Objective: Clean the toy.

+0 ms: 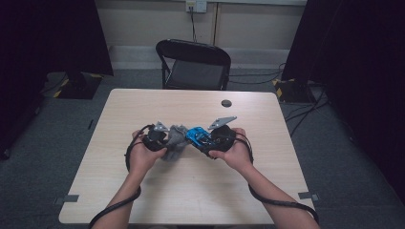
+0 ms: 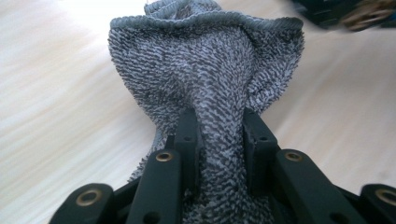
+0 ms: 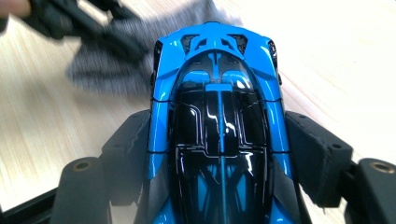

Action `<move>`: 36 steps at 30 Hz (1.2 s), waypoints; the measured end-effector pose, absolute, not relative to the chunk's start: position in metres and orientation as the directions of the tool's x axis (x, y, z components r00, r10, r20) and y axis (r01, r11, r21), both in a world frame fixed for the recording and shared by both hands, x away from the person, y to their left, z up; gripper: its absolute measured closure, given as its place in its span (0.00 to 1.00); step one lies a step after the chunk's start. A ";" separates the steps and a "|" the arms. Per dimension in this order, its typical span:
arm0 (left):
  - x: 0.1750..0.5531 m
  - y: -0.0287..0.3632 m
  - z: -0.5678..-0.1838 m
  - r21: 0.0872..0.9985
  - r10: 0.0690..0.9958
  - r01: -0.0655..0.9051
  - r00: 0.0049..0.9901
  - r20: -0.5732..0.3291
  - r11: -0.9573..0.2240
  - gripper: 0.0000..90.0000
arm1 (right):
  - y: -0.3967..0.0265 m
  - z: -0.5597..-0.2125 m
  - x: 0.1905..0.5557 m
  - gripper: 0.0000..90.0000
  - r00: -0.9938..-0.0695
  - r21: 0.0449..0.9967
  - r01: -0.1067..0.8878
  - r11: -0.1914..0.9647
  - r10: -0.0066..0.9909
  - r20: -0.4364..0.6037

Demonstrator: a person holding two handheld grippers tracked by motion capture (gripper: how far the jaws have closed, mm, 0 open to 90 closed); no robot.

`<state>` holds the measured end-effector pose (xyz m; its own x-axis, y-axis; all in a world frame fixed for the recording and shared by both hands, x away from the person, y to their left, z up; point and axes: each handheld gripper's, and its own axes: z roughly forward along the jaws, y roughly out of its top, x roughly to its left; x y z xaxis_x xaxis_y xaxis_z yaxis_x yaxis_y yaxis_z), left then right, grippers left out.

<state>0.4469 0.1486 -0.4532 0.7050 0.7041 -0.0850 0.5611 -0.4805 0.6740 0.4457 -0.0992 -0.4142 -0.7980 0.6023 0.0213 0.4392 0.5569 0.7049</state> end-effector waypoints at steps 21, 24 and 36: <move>0.419 0.085 -0.459 0.716 0.514 0.476 0.837 -0.190 -0.510 0.80 | -0.097 -0.428 0.463 0.32 -0.751 0.700 0.492 0.517 0.659 0.041; 0.415 0.082 -0.462 0.718 0.492 0.463 0.849 -0.192 -0.519 0.80 | -0.098 -0.428 0.465 0.32 -0.744 0.698 0.498 0.515 0.667 0.039; 0.428 0.108 -0.455 0.699 0.576 0.484 0.808 -0.125 -0.527 0.80 | -0.105 -0.418 0.464 0.32 -0.745 0.720 0.495 0.486 0.665 0.063</move>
